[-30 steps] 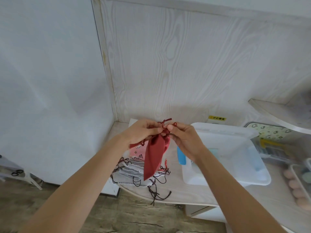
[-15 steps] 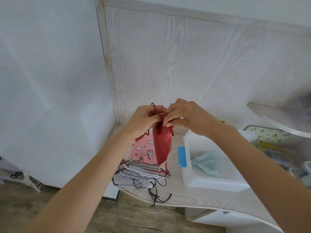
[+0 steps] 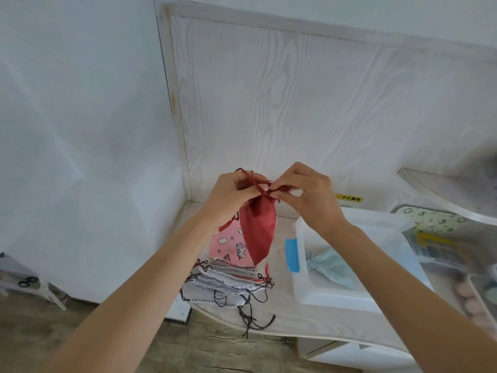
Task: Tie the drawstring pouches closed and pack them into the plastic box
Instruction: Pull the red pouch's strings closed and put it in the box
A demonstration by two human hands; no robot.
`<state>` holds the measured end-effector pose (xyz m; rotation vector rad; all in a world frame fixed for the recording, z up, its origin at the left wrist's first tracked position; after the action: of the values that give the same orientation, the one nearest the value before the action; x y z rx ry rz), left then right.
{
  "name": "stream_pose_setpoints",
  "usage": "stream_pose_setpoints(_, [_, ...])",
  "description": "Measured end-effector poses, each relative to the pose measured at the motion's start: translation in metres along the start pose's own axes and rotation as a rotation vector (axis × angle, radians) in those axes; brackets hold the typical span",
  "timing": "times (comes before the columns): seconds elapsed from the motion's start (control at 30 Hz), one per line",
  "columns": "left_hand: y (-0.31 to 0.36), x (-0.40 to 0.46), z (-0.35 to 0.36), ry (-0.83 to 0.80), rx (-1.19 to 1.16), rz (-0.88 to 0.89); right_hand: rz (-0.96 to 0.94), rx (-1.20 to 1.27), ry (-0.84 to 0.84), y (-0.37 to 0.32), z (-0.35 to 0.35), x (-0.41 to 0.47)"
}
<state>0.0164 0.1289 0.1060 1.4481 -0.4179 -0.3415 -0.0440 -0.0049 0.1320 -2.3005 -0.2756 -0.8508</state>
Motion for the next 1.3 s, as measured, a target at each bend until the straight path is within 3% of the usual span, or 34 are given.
stream_pose_setpoints(0.17, [0.003,0.002,-0.001,0.018,0.058,0.076,0.02,-0.008,0.083,0.0,0.003,-0.004])
stream_pose_setpoints(0.4, [0.008,0.003,-0.003,0.031,0.36,0.216,0.387,0.106,0.007,0.012,0.006,0.003])
stream_pose_setpoints(0.63, [0.009,0.008,0.003,0.062,0.257,0.187,0.033,-0.107,0.052,0.001,0.006,0.005])
stream_pose_setpoints(0.8, [0.006,0.011,0.001,0.074,0.25,0.197,0.119,-0.006,0.099,0.008,0.007,0.006])
stream_pose_setpoints(1.1, [0.015,0.011,0.009,0.135,0.737,0.453,0.135,0.005,0.055,0.011,0.012,0.014])
stream_pose_setpoints(1.3, [0.016,0.012,0.001,0.089,0.734,0.477,0.055,-0.056,0.053,0.013,0.016,0.015])
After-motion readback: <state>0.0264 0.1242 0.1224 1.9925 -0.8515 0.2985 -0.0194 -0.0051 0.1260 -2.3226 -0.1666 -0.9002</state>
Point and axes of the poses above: each hand's wrist, its own x-axis towards the middle knuckle, its own z-axis out of the palm, y = z × x, the point moved 4 cm from there along x, towards the middle knuckle, and after that the axes turned 5 degrees about y, right-handed, at the moved point
